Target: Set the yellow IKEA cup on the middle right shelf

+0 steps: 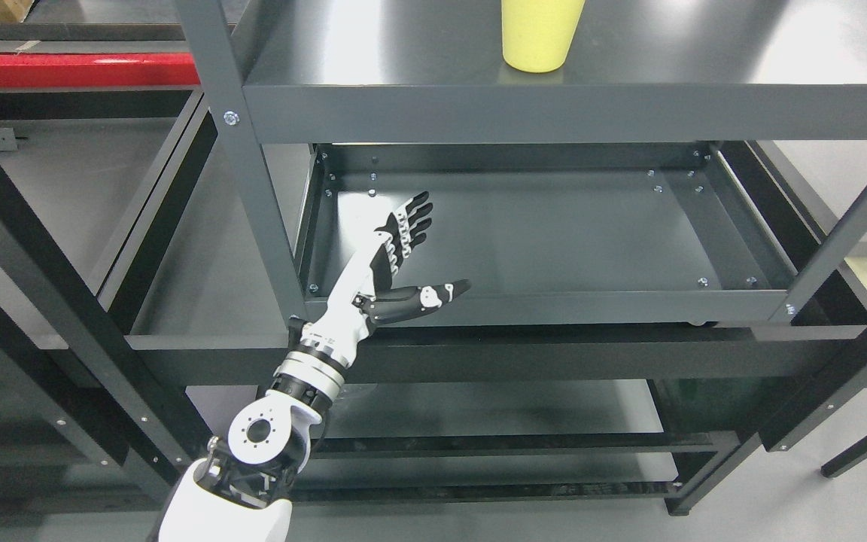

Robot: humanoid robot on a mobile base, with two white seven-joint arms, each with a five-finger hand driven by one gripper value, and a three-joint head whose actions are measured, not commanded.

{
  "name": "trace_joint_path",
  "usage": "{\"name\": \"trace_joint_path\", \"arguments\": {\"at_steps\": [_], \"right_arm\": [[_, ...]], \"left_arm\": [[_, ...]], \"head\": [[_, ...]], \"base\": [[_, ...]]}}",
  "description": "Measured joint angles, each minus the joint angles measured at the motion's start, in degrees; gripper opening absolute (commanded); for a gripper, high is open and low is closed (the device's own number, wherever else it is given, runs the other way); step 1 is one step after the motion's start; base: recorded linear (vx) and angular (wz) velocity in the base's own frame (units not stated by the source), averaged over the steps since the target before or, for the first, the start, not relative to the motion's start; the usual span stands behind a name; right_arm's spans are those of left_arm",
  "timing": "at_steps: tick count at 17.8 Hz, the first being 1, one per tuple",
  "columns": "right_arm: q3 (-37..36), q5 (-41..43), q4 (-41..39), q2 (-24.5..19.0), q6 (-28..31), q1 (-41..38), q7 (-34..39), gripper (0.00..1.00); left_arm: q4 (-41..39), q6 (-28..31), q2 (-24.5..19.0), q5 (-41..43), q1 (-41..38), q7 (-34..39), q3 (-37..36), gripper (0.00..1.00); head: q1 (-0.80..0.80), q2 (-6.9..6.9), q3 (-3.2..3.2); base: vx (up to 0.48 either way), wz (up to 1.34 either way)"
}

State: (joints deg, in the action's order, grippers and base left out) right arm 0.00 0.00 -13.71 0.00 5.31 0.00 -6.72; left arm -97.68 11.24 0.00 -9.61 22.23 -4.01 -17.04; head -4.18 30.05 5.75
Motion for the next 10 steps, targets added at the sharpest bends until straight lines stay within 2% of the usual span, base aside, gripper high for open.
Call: {"name": "trace_joint_path", "arguments": {"at_steps": [10], "right_arm": [[0.0, 0.0, 0.0, 0.0, 0.0, 0.0, 0.0, 0.99]], "left_arm": [[-2.39, 0.03, 0.0, 0.17, -2.76, -0.17, 3.01, 0.99]], "head": [[0.0, 0.0, 0.0]], "base": [[0.0, 0.0]]}}
